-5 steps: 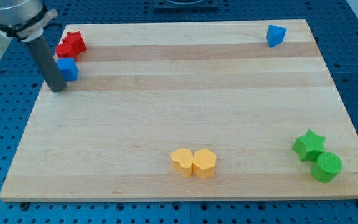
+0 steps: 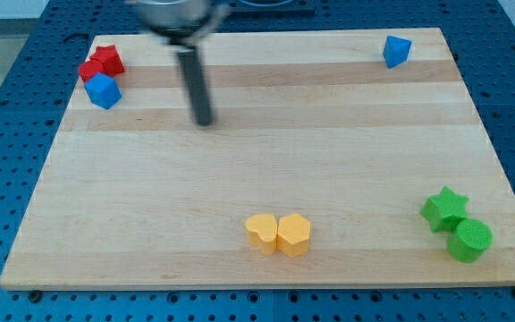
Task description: Slide the blue triangle towards the top center
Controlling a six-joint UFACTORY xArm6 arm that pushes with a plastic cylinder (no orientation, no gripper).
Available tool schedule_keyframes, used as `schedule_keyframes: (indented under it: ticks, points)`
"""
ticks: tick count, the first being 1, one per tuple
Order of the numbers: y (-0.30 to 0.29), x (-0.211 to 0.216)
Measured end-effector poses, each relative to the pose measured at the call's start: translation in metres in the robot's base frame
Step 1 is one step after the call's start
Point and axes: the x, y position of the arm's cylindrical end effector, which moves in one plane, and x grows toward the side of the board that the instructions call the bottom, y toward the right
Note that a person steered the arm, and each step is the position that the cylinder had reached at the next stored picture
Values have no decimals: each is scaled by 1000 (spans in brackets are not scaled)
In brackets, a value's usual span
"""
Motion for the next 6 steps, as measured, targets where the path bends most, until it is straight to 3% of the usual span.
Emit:
schedule_keyframes:
  ticks: [3,4,5,6]
  points:
    - [327,-89]
    - [362,-126]
    - [311,-133]
    - [220,-123]
